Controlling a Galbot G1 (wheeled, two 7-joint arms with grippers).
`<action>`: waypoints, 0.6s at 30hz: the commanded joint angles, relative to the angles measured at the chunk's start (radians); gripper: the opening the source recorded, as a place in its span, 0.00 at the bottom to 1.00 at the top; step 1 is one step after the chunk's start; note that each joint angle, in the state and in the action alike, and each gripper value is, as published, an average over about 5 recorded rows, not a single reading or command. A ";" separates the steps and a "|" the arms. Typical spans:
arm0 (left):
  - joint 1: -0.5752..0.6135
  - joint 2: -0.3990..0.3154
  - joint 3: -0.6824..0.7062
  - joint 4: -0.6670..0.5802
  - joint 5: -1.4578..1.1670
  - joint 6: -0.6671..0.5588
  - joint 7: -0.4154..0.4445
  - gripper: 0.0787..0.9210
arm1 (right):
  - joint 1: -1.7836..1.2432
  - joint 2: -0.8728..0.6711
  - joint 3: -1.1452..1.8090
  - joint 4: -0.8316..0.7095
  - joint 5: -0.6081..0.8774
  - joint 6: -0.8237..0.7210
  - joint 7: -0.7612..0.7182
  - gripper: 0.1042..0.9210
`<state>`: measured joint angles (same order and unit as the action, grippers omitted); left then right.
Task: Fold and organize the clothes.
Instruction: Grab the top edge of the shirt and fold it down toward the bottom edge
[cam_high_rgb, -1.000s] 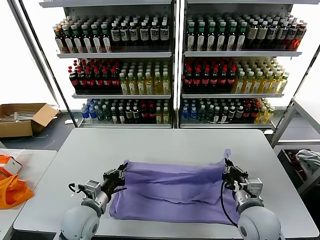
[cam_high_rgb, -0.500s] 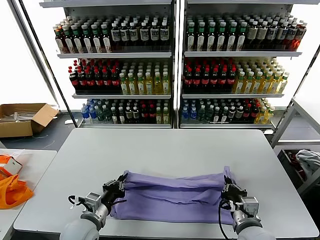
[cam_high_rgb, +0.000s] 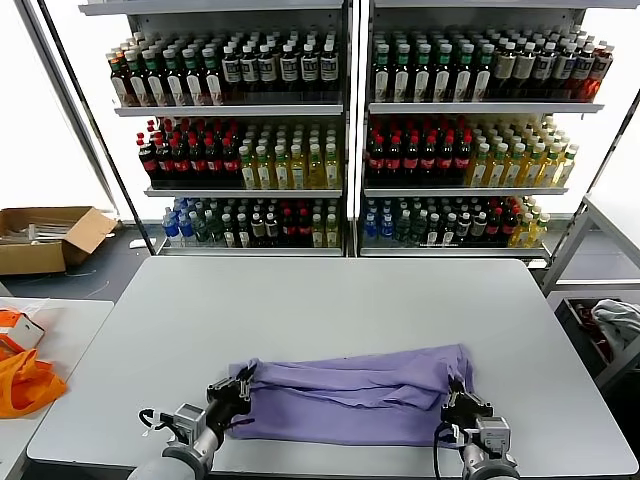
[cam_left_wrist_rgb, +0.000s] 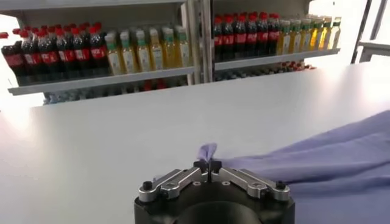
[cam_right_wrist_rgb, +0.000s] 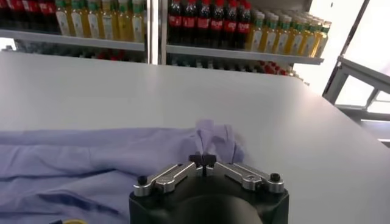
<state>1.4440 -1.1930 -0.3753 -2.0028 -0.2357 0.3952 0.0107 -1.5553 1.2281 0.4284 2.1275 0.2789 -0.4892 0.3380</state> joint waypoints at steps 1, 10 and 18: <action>0.017 -0.005 0.000 0.012 0.046 -0.009 -0.001 0.01 | -0.021 0.002 -0.002 -0.009 -0.025 0.007 0.003 0.00; 0.006 -0.017 0.003 0.012 0.100 -0.014 -0.016 0.02 | -0.025 0.001 0.000 -0.023 -0.063 0.001 -0.005 0.06; 0.014 -0.032 -0.016 -0.045 0.102 -0.001 -0.042 0.28 | -0.047 0.009 0.019 0.093 -0.060 0.045 -0.004 0.33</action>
<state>1.4510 -1.2130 -0.3799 -2.0077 -0.1584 0.3868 -0.0109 -1.5902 1.2335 0.4401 2.1359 0.2336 -0.4742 0.3348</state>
